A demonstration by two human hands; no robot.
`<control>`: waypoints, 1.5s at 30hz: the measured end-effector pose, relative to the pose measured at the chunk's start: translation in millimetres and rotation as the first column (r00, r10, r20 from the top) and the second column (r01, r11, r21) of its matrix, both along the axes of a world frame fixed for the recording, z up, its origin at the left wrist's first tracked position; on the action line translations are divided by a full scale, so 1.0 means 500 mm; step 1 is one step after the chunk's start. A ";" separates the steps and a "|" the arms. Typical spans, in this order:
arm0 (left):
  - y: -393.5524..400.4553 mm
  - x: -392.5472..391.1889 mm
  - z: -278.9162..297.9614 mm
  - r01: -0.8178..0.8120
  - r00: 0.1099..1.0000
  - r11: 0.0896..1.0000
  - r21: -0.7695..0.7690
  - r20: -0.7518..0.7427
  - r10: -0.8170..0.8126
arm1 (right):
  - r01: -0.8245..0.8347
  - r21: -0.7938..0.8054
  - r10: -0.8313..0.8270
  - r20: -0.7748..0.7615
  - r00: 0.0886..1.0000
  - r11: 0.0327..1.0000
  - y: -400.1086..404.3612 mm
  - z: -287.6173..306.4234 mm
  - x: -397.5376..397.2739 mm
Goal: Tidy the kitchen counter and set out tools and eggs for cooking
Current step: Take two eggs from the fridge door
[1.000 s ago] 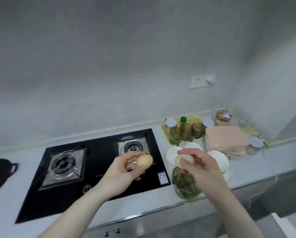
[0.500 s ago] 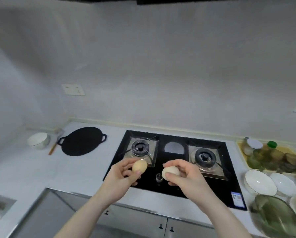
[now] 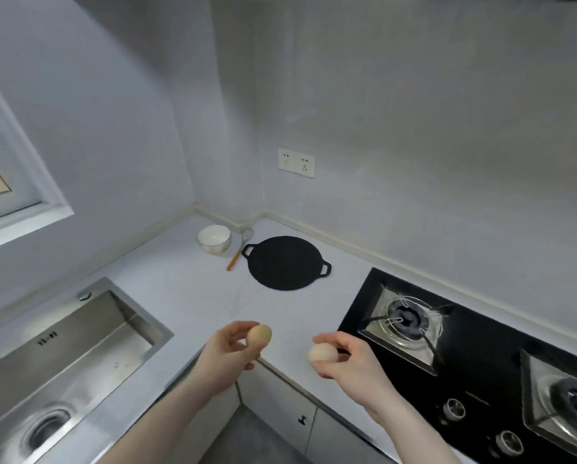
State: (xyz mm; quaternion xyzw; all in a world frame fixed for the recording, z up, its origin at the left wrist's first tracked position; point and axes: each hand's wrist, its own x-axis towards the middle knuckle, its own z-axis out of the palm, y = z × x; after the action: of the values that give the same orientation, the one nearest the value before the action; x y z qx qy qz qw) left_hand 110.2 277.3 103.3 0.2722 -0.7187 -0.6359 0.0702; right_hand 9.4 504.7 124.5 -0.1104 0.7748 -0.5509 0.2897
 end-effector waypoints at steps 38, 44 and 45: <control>-0.782 -0.415 -0.388 -0.146 0.901 0.971 -0.190 0.380 0.210 | -0.189 0.547 0.233 -0.011 0.972 0.816 -0.973 -0.324 -0.434; -0.817 -0.466 -0.426 -0.154 0.921 0.966 -0.208 0.325 0.216 | -0.168 0.675 0.343 -0.134 0.930 0.718 -1.053 -0.372 -0.481; -0.820 -0.472 -0.432 -0.162 0.922 0.965 -0.206 0.316 0.222 | -0.168 0.697 0.370 -0.149 0.917 0.697 -1.060 -0.379 -0.484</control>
State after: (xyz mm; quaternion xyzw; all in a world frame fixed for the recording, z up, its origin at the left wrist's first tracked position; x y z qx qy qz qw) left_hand -126.0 -132.7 -112.5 0.4387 -0.7432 -0.5041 0.0324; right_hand -232.8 -25.2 -64.9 -0.1879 0.9280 -0.1646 0.2763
